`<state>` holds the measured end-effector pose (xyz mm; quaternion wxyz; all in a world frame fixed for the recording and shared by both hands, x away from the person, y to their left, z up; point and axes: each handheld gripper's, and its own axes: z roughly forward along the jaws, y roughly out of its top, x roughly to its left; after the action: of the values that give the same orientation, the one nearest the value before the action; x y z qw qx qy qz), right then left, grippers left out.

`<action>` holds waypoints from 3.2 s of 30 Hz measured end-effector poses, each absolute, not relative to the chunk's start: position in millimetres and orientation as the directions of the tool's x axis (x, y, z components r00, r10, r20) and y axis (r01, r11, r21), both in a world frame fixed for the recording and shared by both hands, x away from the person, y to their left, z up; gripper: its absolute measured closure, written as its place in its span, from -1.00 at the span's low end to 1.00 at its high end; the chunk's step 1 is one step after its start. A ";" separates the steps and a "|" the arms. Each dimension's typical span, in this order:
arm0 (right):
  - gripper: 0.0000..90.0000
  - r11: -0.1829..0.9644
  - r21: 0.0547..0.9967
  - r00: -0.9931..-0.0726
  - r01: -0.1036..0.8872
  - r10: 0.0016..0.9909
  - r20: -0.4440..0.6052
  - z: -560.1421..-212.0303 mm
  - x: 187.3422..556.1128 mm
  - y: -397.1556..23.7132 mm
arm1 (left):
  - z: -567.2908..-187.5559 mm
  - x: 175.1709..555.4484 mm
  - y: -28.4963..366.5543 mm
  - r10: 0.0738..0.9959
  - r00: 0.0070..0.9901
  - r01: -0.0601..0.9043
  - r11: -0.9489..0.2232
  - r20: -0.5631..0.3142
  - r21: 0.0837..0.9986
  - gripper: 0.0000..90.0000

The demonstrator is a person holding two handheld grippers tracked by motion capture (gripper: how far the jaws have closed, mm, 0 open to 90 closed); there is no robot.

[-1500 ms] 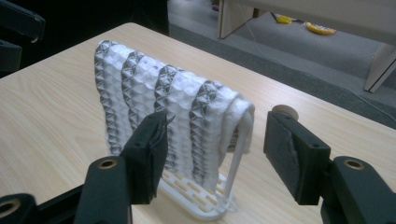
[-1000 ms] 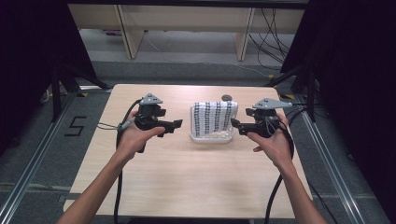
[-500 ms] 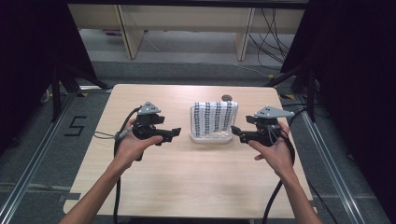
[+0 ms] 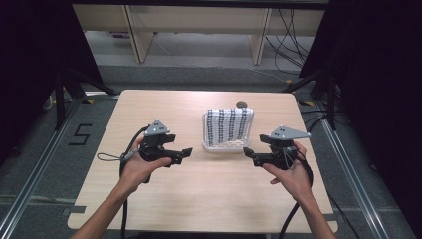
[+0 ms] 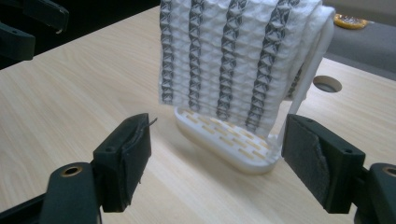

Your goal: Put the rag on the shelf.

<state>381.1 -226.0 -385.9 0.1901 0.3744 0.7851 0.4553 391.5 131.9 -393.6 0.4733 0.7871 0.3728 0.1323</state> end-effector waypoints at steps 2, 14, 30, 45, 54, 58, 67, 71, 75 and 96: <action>-0.45 0.297 0.858 -0.646 0.419 0.761 0.053 -387.5 379.3 -226.3 | -395.8 390.2 132.3 0.710 0.690 0.460 -0.277 -0.143 0.844 -0.56; -0.45 0.294 0.861 -0.652 0.415 0.756 0.056 -417.2 357.1 -234.2 | -415.1 377.3 142.3 0.721 0.684 0.452 -0.305 -0.107 0.838 -0.56; -0.47 0.330 0.839 -0.670 0.433 0.740 0.054 -445.4 337.2 -230.2 | -444.3 355.8 147.6 0.709 0.698 0.442 -0.322 -0.096 0.837 -0.56; -0.53 0.330 0.832 -0.673 0.446 0.736 0.068 -454.6 316.7 -228.7 | -469.6 323.7 166.0 0.693 0.719 0.429 -0.377 -0.058 0.821 -0.58; -0.56 0.358 0.836 -0.687 0.415 0.726 0.030 -468.4 309.6 -225.9 | -484.7 310.4 167.9 0.696 0.718 0.418 -0.410 -0.018 0.811 -0.59; -0.58 0.389 0.829 -0.698 0.402 0.716 0.003 -471.2 307.8 -225.1 | -490.6 306.6 165.0 0.696 0.717 0.428 -0.388 -0.045 0.816 -0.60; -0.59 0.399 0.809 -0.689 0.431 0.724 0.010 -478.7 298.5 -228.8 | -491.7 297.8 166.0 0.697 0.716 0.420 -0.382 -0.042 0.823 -0.63; -0.59 0.403 0.793 -0.690 0.457 0.723 0.030 -482.2 293.6 -230.7 | -493.1 290.9 168.3 0.698 0.715 0.417 -0.379 -0.041 0.826 -0.63; -0.59 0.407 0.786 -0.695 0.466 0.718 0.040 -484.1 290.2 -232.7 | -494.0 284.6 169.9 0.684 0.729 0.411 -0.411 -0.023 0.814 -0.63; -0.62 0.425 0.757 -0.681 0.497 0.732 0.036 -490.6 282.8 -237.7 | -500.1 281.5 168.9 0.669 0.743 0.429 -0.449 -0.023 0.784 -0.64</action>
<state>282.8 -237.7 -490.6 0.1514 0.3698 0.8305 0.3881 281.5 168.9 -500.1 0.4101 0.8387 0.3272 0.1461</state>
